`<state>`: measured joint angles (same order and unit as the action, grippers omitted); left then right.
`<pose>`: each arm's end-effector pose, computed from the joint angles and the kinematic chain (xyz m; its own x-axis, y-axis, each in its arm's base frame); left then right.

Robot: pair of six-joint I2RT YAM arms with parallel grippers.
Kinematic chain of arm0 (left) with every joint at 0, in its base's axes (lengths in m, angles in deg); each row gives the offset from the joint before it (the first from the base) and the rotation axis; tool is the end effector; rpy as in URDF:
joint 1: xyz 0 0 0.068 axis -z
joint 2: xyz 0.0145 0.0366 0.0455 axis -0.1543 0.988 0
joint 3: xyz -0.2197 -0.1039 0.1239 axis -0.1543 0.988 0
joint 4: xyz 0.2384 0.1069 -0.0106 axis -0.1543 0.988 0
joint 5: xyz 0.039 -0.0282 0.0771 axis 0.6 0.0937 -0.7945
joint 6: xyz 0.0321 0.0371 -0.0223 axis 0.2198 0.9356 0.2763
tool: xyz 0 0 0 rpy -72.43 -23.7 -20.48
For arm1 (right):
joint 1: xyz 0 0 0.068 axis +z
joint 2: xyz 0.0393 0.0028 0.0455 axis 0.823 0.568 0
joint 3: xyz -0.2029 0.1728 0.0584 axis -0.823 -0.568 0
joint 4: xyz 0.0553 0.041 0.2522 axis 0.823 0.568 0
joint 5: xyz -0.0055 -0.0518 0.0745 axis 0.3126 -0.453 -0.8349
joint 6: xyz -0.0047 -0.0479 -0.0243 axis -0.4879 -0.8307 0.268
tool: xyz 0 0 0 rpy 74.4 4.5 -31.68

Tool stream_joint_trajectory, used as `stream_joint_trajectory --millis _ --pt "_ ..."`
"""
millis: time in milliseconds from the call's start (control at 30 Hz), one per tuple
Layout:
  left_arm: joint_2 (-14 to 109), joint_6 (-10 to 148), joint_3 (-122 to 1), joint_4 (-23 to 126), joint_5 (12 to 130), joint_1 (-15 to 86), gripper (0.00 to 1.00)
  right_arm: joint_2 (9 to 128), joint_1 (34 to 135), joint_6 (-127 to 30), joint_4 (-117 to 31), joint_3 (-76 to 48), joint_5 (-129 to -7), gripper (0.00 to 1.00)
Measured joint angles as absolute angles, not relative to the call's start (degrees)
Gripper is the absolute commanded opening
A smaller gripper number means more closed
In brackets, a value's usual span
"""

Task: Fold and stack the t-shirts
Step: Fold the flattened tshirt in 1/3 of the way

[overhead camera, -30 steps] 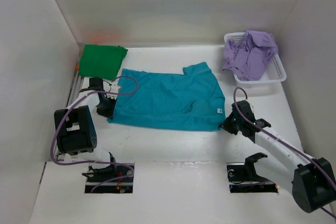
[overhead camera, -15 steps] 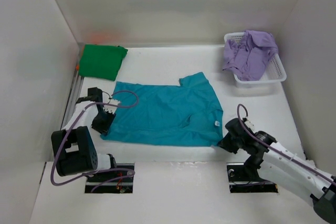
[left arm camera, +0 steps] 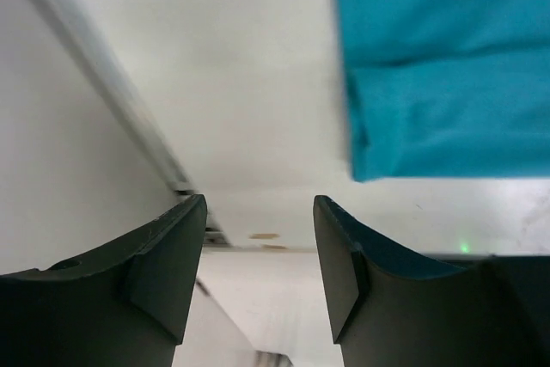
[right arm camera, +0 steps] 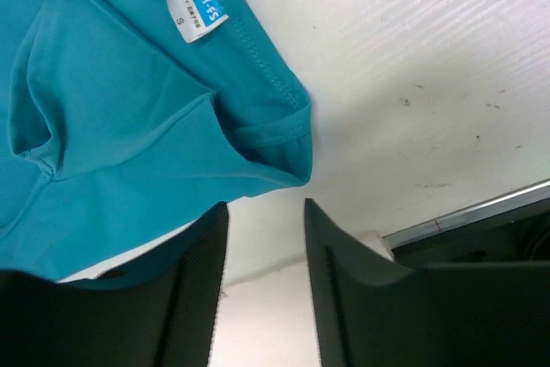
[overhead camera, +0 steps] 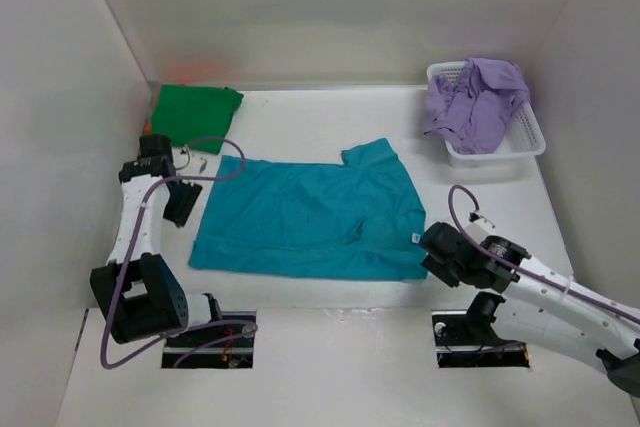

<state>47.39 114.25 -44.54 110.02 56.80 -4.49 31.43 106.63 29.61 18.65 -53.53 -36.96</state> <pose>0.2248 0.0575 0.2399 -0.9252 0.3481 -0.1508 0.3107 0.9234 0.2253 0.0850 0.0828 0.2218 -0.6760 0.6128 -0.4092 0.5322 0.7901 0.3041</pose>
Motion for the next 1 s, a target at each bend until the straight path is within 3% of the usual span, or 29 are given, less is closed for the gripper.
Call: stream_joint_trajectory --millis 167,400,500,667,867,933,1000 --pt "47.3 113.26 -57.2 109.3 55.8 1.78 0.56 32.3 109.12 28.87 18.13 -52.22 -34.18 0.21" --pt "51.43 108.3 -65.74 103.86 66.35 40.88 0.57 36.37 107.18 24.41 3.37 -55.13 -37.44 0.09" --pt "59.78 107.03 -67.91 102.55 71.47 51.38 0.56 37.9 103.99 23.71 -3.05 -59.78 -40.28 0.08" --pt "74.36 105.04 -69.31 100.78 75.77 59.0 0.56 37.18 99.62 24.21 -8.43 -67.19 -43.64 0.07" --pt "80.74 103.14 -70.77 99.07 75.25 65.3 0.55 35.01 98.5 24.83 -10.66 -69.81 -45.31 0.08" --pt "81.27 103.06 -71.1 97.94 73.91 65.67 0.52 34.62 98.48 24.83 -10.7 -69.84 -45.44 0.08" --pt "81.29 103.19 -71.1 97.15 72.69 65.49 0.44 34.49 98.46 24.83 -10.68 -69.84 -45.44 0.08"
